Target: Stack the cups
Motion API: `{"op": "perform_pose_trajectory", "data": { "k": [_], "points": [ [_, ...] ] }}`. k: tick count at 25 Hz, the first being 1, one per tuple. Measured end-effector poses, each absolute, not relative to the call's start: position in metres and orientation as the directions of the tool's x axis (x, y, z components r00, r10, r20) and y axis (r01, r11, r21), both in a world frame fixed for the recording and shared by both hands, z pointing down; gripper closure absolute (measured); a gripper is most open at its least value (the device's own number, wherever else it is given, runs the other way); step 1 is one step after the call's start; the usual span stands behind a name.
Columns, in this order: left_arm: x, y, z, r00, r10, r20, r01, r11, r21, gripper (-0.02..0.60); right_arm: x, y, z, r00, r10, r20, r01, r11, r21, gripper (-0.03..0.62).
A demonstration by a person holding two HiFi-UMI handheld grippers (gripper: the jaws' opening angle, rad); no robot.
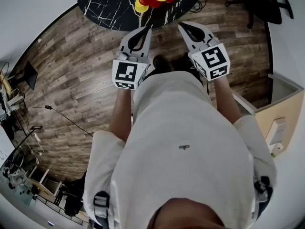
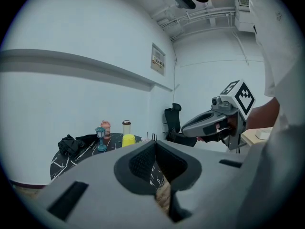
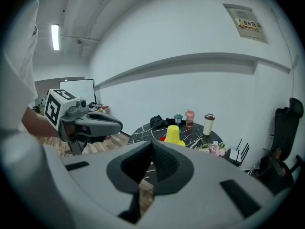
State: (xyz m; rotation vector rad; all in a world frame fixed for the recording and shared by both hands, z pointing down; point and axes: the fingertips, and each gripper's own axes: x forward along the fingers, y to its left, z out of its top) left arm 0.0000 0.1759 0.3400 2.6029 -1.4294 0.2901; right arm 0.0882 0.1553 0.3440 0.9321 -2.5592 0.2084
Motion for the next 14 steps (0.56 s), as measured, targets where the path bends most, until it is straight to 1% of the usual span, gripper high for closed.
{"op": "perform_pose_trajectory", "data": {
  "k": [14],
  "points": [
    [0.0088, 0.1829, 0.3361, 0.532, -0.816, 0.224, -0.842, -0.538, 0.041, 0.575, 0.0931, 0.1640, 0.3394, -0.700, -0.583, 0.413, -0.630, 0.776, 0.028, 0.591]
  ]
}}
